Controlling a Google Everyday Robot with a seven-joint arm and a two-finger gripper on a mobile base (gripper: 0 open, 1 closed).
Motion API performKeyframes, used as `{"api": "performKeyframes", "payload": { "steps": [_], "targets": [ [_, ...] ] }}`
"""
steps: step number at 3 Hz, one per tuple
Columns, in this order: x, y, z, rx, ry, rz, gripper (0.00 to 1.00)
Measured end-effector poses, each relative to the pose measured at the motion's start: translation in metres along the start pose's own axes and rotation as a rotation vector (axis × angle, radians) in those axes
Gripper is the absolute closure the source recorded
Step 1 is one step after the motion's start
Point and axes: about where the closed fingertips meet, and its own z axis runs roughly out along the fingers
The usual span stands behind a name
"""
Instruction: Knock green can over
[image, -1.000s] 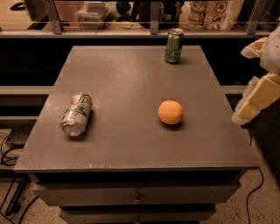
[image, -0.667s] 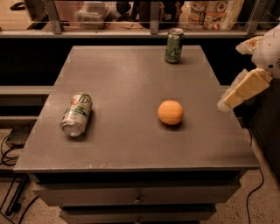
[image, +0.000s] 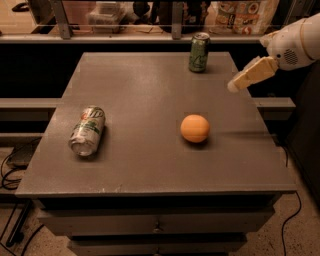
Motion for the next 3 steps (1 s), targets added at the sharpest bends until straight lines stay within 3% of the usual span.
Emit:
{"api": "performKeyframes", "payload": {
  "steps": [1,2,3],
  "targets": [
    [0.0,-0.001,0.003,0.002,-0.005,0.01,0.0],
    [-0.001,-0.012,0.027,0.014,-0.046,0.086,0.0],
    [-0.02,-0.039,0.075,0.037,-0.178,0.183,0.0]
  ]
}}
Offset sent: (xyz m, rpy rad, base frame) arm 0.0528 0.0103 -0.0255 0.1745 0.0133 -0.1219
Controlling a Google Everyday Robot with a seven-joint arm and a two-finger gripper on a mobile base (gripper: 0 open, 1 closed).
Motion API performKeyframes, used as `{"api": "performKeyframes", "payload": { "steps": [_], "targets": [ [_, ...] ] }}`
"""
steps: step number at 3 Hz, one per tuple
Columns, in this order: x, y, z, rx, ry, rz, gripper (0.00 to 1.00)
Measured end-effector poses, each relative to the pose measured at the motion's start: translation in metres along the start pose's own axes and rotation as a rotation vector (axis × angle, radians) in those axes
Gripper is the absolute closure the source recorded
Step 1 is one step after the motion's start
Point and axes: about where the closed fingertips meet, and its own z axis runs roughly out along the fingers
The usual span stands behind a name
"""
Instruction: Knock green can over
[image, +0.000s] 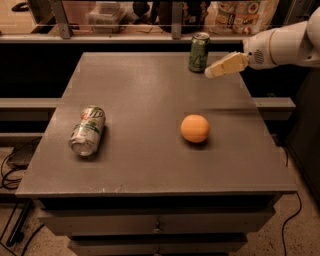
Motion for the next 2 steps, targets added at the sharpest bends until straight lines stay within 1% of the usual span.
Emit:
{"api": "performKeyframes", "payload": {
  "steps": [1,2],
  "targets": [
    [-0.01,-0.017,0.032,0.008,-0.082,0.057,0.0],
    [-0.017,-0.034,0.064,0.03,-0.127,0.089,0.0]
  ]
}}
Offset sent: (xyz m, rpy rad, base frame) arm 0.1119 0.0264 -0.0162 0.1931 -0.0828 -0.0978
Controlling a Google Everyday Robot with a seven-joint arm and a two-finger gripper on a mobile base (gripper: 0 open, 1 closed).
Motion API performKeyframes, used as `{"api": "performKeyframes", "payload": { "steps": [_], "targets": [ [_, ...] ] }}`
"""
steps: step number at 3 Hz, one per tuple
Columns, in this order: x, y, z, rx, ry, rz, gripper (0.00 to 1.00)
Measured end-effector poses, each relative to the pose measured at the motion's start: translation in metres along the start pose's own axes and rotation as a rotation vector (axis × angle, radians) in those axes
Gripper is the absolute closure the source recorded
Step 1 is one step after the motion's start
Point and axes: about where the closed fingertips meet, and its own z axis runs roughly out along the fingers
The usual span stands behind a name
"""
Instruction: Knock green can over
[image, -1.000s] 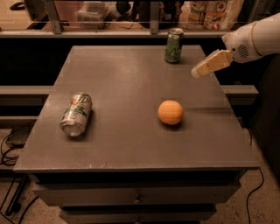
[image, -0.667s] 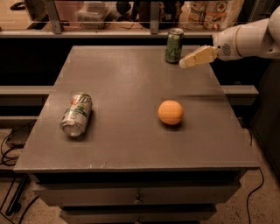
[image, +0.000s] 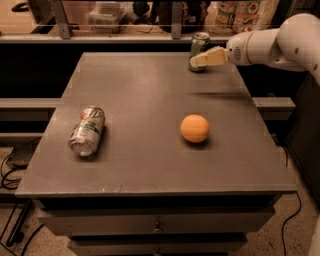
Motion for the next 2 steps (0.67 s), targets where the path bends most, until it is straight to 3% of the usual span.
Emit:
{"api": "performKeyframes", "payload": {
  "steps": [2],
  "targets": [
    [-0.002,-0.008,0.054,-0.026,-0.015,0.027,0.0]
  ]
}}
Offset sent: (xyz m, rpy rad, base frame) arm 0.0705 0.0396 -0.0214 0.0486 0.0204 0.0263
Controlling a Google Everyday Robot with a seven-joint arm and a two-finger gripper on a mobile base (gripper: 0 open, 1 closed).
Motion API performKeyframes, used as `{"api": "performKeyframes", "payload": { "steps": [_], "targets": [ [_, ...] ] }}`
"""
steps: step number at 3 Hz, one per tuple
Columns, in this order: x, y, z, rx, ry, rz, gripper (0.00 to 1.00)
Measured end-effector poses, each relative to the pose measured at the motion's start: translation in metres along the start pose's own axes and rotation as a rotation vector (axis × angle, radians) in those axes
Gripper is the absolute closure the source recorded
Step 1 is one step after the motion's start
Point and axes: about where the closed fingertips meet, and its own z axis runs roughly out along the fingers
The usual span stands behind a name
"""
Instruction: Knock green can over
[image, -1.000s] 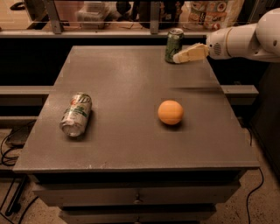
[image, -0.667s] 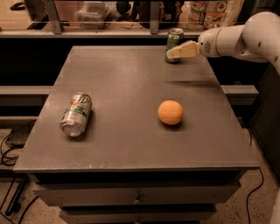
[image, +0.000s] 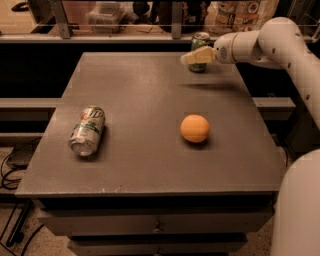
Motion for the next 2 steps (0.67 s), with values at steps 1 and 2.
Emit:
{"api": "performKeyframes", "payload": {
  "steps": [1,2],
  "targets": [
    [-0.0054,-0.0005,0.0217,-0.011,0.001,0.0,0.26],
    [-0.0133,-0.0006,0.0301,-0.017,-0.017,-0.005,0.49]
  ]
}}
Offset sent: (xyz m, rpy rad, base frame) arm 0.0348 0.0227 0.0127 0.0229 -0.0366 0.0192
